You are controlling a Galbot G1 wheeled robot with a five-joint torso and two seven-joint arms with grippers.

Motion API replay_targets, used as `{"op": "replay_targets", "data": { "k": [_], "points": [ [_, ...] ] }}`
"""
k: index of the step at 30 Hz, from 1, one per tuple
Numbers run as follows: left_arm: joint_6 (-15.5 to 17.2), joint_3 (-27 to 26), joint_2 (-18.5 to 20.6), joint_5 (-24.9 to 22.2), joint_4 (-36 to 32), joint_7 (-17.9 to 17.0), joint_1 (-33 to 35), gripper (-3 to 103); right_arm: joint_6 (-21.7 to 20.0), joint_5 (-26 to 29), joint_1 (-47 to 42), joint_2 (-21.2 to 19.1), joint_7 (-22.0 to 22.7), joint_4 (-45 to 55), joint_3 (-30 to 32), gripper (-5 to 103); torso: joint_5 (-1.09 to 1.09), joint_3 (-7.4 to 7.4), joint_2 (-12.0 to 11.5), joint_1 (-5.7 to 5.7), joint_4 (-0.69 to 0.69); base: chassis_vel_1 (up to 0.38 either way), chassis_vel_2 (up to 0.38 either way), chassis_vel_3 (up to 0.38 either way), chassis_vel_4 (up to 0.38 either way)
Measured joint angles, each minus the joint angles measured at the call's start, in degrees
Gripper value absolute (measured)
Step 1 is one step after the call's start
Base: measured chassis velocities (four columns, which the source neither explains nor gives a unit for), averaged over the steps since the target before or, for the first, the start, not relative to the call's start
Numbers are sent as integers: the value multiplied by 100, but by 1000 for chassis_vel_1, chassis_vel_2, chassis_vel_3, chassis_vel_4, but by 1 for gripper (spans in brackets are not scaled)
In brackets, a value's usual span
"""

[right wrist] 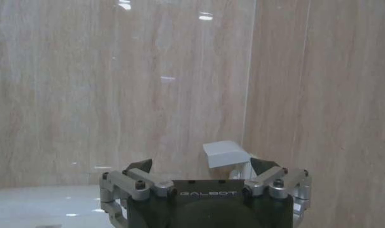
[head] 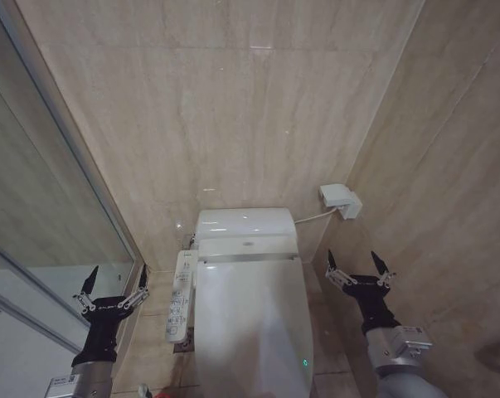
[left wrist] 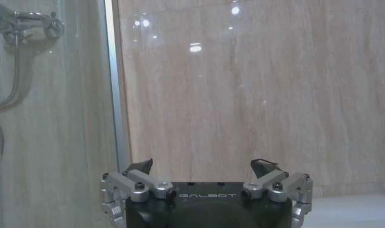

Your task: Open the toilet lid, clean the toilet bowl with a toilet brush, close the toilet lid, and flush.

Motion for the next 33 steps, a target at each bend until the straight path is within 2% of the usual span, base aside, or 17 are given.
{"op": "replay_targets", "data": {
  "k": [13, 15, 16, 18, 24, 26, 29, 32, 33],
  "points": [
    [0, -1, 0, 0, 0, 0, 0, 100, 0, 0, -1, 0, 0, 0, 0, 100, 2, -1, 1, -2, 0, 173, -168, -177, 174],
    [-1, -1, 0, 0, 0, -1, 0, 100, 0, 0, -1, 0, 0, 0, 0, 100, 3, -1, 1, -2, 0, 260, -267, -251, 236],
    [0, -1, 0, 0, 1, 1, 0, 100, 0, 0, -1, 0, 0, 0, 0, 100, -4, 0, 0, -2, -1, 260, -267, -275, 266],
    [-1, -1, 0, 0, 0, -1, 0, 100, 0, 0, 0, 0, 0, 0, 0, 100, 3, -1, 0, -3, 1, 308, -292, -295, 298],
    [-1, -2, 1, 0, 0, -2, 0, 100, 0, 0, -1, 0, 0, 0, 0, 100, -1, -1, 0, -2, 0, 346, -324, -321, 335],
    [-1, -2, 0, 0, -1, -1, 2, 100, 0, 0, -1, 0, 0, 0, 0, 100, 4, -1, 1, -2, 1, 383, -356, -377, 361],
    [-1, 0, 0, 0, -1, 1, 1, 100, 0, 0, -2, 0, 0, 0, 1, 100, -3, -2, 1, -4, -3, 361, -391, -355, 373],
    [-1, -1, 0, 0, -1, -1, 4, 100, 0, 0, -2, 0, 0, 0, 0, 100, 5, -3, 3, -8, -1, 303, -321, -313, 320],
    [-1, 0, 0, 0, -1, 0, 4, 100, 0, 0, -3, 0, 0, 0, 0, 100, -2, -3, 3, -8, -1, 183, -240, -269, 183]
  ]
}}
